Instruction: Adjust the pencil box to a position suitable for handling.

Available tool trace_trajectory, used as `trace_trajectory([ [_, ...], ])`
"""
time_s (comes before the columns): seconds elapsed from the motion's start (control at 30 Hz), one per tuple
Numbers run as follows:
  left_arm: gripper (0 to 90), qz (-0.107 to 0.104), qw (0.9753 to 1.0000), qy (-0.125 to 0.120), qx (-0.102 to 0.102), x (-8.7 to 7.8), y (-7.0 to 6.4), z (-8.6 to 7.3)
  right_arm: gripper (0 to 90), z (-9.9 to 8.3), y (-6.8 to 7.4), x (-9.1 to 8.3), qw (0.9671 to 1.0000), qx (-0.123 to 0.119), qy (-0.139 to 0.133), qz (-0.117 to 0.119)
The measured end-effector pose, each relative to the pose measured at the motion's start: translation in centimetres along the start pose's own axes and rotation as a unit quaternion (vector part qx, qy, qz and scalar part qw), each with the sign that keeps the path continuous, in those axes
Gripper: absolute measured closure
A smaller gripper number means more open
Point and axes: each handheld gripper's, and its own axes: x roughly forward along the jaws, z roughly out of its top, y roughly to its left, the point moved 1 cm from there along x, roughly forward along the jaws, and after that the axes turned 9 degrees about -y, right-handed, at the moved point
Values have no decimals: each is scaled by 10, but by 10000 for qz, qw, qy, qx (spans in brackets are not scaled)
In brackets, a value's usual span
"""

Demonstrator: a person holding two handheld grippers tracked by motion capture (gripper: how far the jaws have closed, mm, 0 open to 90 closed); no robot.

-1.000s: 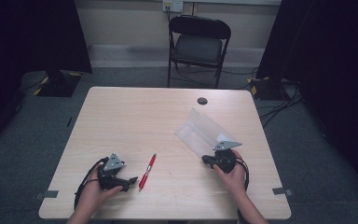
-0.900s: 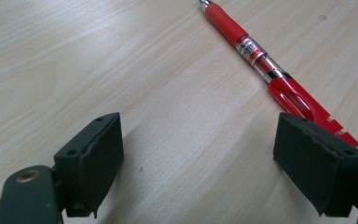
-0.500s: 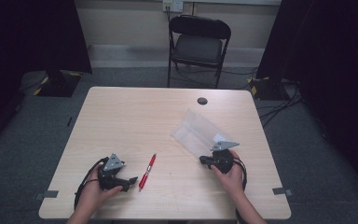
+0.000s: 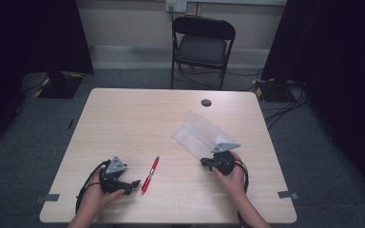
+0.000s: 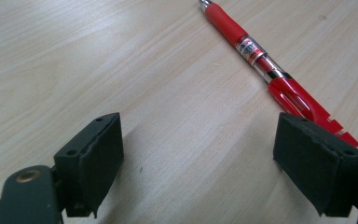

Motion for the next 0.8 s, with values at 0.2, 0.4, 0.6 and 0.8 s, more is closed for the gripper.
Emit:
trace_trajectory([
  [0.2, 157, -1, 10000, 0, 1, 0, 0, 0, 871, 2, 1, 3, 10000, -6, 6, 18],
  [0.4, 157, -2, 10000, 4, 0, 0, 0, 0, 870, 3, 3, 6, 10000, -31, -20, 64],
  [0.6, 157, 4, 10000, 8, 39, 0, 0, 0, 870, 5, 5, 10, 10000, -49, -1, 83],
  [0.8, 157, 0, 10000, 0, 0, 0, 0, 0, 869, 6, 7, 12, 9999, -26, -23, 108],
])
